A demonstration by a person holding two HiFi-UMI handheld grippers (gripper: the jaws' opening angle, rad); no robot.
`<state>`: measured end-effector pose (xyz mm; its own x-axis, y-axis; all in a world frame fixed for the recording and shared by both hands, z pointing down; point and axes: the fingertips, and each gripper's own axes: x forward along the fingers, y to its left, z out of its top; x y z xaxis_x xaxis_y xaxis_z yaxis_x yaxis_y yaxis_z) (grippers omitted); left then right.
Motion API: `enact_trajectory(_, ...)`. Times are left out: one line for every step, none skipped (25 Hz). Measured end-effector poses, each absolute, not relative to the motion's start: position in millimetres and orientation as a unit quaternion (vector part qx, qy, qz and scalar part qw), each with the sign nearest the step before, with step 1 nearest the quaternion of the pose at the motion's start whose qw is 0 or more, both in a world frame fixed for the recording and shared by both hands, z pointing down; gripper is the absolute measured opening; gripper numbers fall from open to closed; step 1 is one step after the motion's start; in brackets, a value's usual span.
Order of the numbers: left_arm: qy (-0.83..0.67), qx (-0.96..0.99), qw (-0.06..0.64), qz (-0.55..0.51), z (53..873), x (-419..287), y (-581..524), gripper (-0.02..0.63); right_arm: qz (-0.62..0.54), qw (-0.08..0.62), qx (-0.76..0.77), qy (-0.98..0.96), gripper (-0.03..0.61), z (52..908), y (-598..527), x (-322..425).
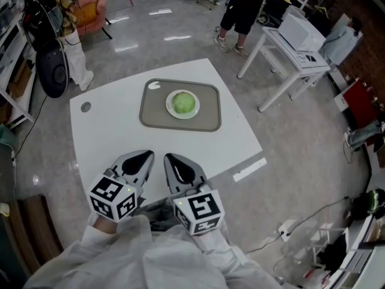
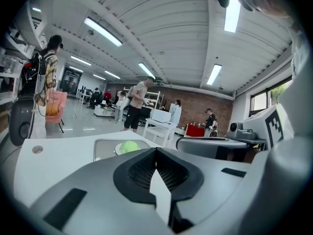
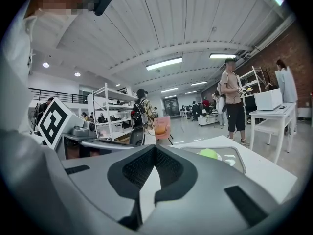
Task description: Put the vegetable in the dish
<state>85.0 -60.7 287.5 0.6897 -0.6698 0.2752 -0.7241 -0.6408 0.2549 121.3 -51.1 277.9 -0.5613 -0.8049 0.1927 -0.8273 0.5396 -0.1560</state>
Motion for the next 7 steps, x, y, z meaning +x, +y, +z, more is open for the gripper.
enact_trajectory(-0.386, 0.903, 0.175, 0.078, 287.6, 85.2, -61.3, 0.008, 0.114, 0.050, 0.465, -0.876, 0.012, 278.4, -51.0, 120.9)
enact_trajectory(-0.385, 0.903, 0.175, 0.078, 287.8, 85.6, -62.2, 0.008, 0.114, 0.050, 0.466, -0.876, 0.012, 278.2, -51.7, 121.2)
enact_trajectory(-0.384, 0.903, 0.176, 0.078, 288.0, 86.3, -62.9, 0.008, 0.113, 0.051, 0.467, -0.875, 0.012, 277.8, -52.6, 122.3)
enact_trajectory(-0.383, 0.903, 0.176, 0.078, 288.3, 87.2, -63.5, 0.008, 0.113, 0.052, 0.469, -0.874, 0.012, 277.8, -53.4, 123.9)
enact_trajectory(-0.382, 0.904, 0.175, 0.078, 288.4, 88.3, -64.3, 0.008, 0.113, 0.053, 0.471, -0.873, 0.012, 277.7, -54.4, 125.9)
enact_trajectory(-0.380, 0.905, 0.175, 0.079, 288.5, 89.4, -65.3, 0.008, 0.114, 0.054, 0.474, -0.872, 0.012, 277.4, -55.5, 128.0)
enact_trajectory(-0.379, 0.905, 0.174, 0.079, 288.4, 90.6, -66.4, 0.008, 0.114, 0.054, 0.476, -0.870, 0.012, 277.1, -56.6, 130.1)
